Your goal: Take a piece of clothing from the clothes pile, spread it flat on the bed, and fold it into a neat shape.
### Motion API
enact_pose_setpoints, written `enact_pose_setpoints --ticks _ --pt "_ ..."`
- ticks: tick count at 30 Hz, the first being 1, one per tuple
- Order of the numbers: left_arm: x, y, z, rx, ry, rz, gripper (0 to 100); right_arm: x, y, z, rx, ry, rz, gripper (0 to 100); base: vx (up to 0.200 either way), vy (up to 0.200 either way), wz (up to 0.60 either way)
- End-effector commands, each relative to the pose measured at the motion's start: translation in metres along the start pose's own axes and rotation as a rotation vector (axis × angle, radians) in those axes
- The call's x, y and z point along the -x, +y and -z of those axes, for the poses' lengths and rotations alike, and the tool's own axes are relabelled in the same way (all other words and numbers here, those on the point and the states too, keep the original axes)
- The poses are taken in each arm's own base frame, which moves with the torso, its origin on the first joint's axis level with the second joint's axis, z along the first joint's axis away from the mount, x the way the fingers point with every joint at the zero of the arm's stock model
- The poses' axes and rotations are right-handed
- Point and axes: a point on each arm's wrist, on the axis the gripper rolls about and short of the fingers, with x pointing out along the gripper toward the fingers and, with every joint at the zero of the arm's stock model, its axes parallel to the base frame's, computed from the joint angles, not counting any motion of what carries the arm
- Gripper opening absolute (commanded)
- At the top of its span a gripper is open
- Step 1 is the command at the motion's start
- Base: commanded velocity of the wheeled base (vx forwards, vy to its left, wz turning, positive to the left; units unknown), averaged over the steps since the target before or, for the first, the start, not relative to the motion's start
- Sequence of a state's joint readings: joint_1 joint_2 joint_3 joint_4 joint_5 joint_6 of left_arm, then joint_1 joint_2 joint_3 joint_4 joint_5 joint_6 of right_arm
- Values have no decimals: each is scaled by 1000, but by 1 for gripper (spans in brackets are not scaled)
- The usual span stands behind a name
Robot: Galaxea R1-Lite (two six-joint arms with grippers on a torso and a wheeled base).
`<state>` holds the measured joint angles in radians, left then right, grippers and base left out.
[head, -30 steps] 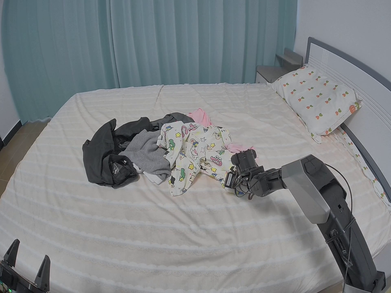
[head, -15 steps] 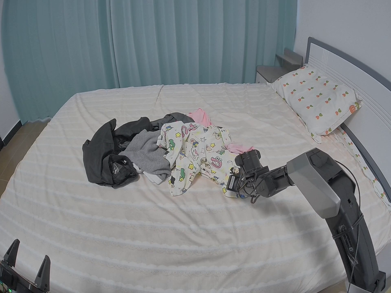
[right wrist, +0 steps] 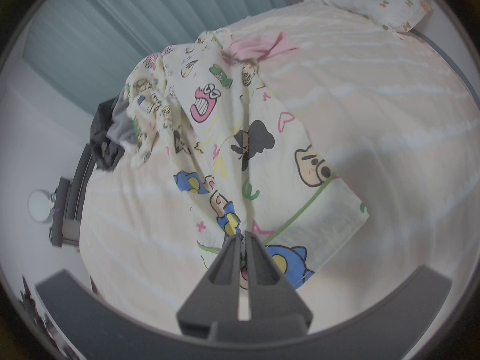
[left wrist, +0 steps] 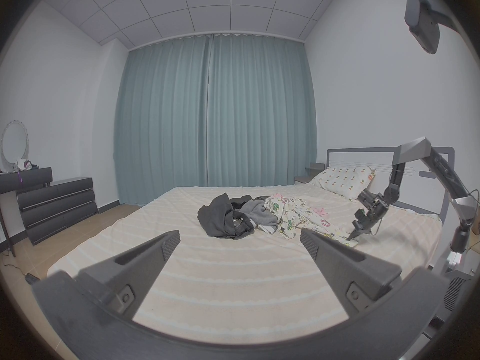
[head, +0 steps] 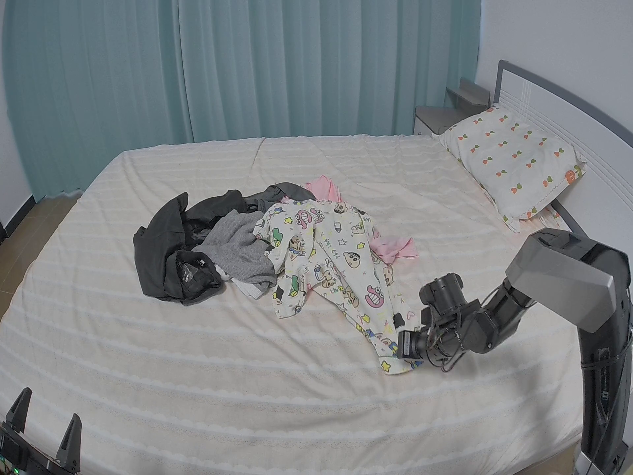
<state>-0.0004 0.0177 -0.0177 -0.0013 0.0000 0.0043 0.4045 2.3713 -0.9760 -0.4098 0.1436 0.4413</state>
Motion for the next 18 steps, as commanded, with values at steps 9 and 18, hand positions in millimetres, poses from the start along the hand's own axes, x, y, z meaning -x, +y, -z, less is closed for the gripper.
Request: enact_pose_setpoints --ticks 9,18 --pt "0 0 5 -2 1 0 100 34 0 16 75 -53 -95 100 0 0 0" --pt "0 0 5 -2 1 0 100 18 -30 -1 41 -156 -63 100 0 0 0"
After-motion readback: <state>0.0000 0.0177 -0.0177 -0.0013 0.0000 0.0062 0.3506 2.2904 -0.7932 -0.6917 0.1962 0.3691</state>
